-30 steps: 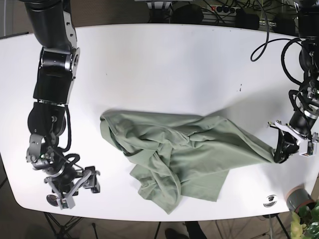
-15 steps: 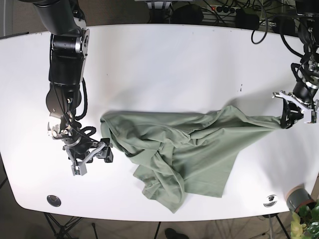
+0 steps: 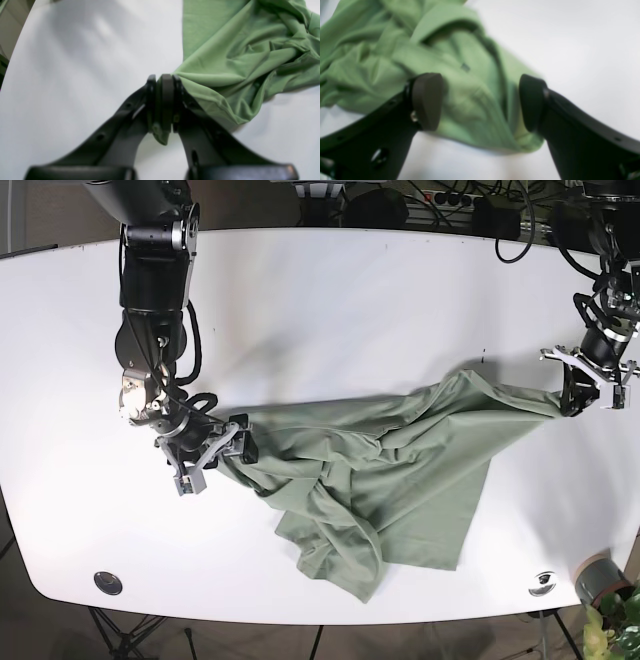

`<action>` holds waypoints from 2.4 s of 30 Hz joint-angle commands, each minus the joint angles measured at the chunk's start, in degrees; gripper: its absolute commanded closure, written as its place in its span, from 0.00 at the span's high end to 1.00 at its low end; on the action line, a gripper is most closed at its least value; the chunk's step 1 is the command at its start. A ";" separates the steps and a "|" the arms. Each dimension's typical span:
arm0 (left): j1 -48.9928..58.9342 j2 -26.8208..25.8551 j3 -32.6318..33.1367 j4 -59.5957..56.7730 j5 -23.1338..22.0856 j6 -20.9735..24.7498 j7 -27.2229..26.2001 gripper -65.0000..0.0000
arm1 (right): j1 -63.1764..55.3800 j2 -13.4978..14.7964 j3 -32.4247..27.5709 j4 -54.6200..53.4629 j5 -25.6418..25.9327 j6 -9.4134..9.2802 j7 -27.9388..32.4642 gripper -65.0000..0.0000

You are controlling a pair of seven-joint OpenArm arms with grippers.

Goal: Fold the T-shirt properly
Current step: 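Lift the polo high with both grippers and shake it out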

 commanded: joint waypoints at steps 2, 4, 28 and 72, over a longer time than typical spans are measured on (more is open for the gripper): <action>-0.32 0.52 -2.15 0.54 2.32 -4.43 -1.05 0.00 | 0.35 0.06 -2.96 2.55 0.72 -0.26 1.37 0.70; -0.58 2.10 -3.38 0.45 4.17 -6.72 -1.05 0.00 | -0.45 0.06 -5.24 3.52 0.37 -0.26 1.55 0.70; -3.22 11.07 -10.76 -0.69 16.04 -14.81 -0.96 0.00 | -10.03 1.29 -3.83 21.28 0.63 -0.52 1.11 0.03; -87.52 10.72 3.92 -21.70 21.75 -12.78 27.52 0.00 | 50.10 14.74 -9.29 2.82 0.46 2.91 -10.85 0.03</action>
